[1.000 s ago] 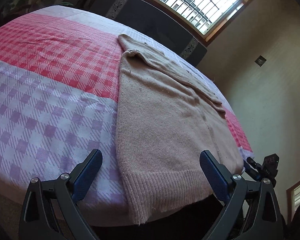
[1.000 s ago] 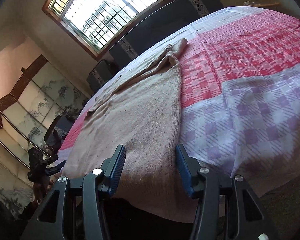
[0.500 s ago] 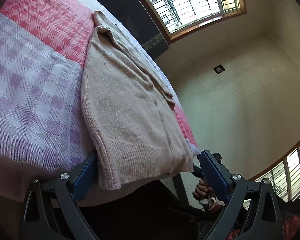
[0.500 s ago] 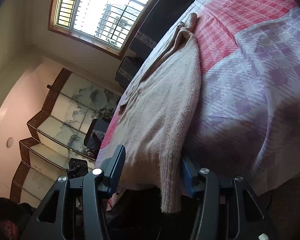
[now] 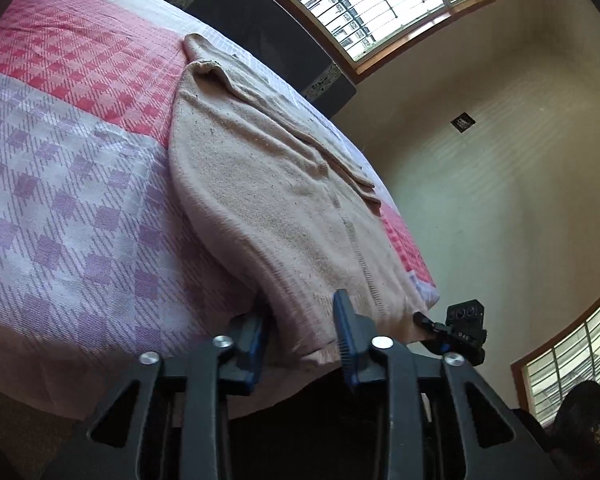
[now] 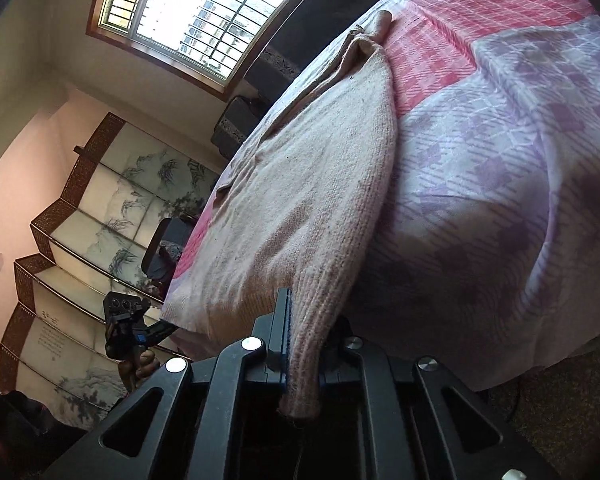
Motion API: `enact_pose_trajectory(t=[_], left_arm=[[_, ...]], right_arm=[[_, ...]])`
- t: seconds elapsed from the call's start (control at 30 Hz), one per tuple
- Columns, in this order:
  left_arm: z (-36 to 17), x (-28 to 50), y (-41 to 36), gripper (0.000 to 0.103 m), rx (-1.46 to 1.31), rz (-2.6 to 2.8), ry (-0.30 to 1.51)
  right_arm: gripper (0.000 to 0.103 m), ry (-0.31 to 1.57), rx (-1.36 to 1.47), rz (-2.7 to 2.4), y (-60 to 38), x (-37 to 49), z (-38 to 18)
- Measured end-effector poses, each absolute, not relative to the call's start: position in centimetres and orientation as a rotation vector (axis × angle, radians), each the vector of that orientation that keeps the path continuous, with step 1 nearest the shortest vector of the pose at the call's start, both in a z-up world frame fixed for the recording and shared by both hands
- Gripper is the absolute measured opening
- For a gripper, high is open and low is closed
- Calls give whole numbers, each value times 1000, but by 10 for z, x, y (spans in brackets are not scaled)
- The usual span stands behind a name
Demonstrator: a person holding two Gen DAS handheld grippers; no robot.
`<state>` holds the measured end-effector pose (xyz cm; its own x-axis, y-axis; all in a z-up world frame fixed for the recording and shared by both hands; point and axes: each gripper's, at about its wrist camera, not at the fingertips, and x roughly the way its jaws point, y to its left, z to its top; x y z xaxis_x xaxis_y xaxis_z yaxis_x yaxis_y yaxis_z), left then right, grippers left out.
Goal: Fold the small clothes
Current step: 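Grasp the hem with the left gripper and fold it toward the collar while the right gripper pinches the hem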
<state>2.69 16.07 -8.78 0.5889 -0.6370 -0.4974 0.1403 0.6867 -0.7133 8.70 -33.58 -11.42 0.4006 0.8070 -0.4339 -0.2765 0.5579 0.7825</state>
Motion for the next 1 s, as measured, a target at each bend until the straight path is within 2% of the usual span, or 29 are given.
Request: enact_pose_trajectory(t=[0.03,0.2,0.3,0.33,0.37,0.4,0.43,0.47,0.6,0.67,0.7,0.77,1.0], left_arm=[[-89,27,161,5,-666,-479,828],[-89,24,165,5,-654,-459,826],[-97,24,174,27,-689,-459,874],[-98,23,177,37,-705,-460,866],[-97,21,181,51,-719,-466,848],[-95,20,183,60,-727,-469,826],[-91,20,184,74,-724,-460,810],[-88,20,184,78,-712,-444,806],[-84,30,178,78,-648,-441,841],[-82,30,172,76,-602,-442,846],[-82,30,169,68,-591,-440,851],[-90,34,164,7,-566,-403,908],[-77,31,159,7,-569,-372,846]], right_arm=[[10,903,686,758,-336,87,-112],[10,867,691,783,-335,86,-99],[10,878,666,781,-332,87,-99],[10,883,663,778,-332,87,-101],[10,889,671,778,-333,86,-103],[10,896,682,782,-333,86,-105],[10,898,689,777,-333,87,-107],[11,898,692,774,-334,87,-108],[12,902,697,776,-332,89,-108],[12,913,702,772,-332,93,-110],[12,920,706,766,-331,93,-112],[12,933,715,758,-330,94,-116],[8,903,739,769,-329,91,-100]])
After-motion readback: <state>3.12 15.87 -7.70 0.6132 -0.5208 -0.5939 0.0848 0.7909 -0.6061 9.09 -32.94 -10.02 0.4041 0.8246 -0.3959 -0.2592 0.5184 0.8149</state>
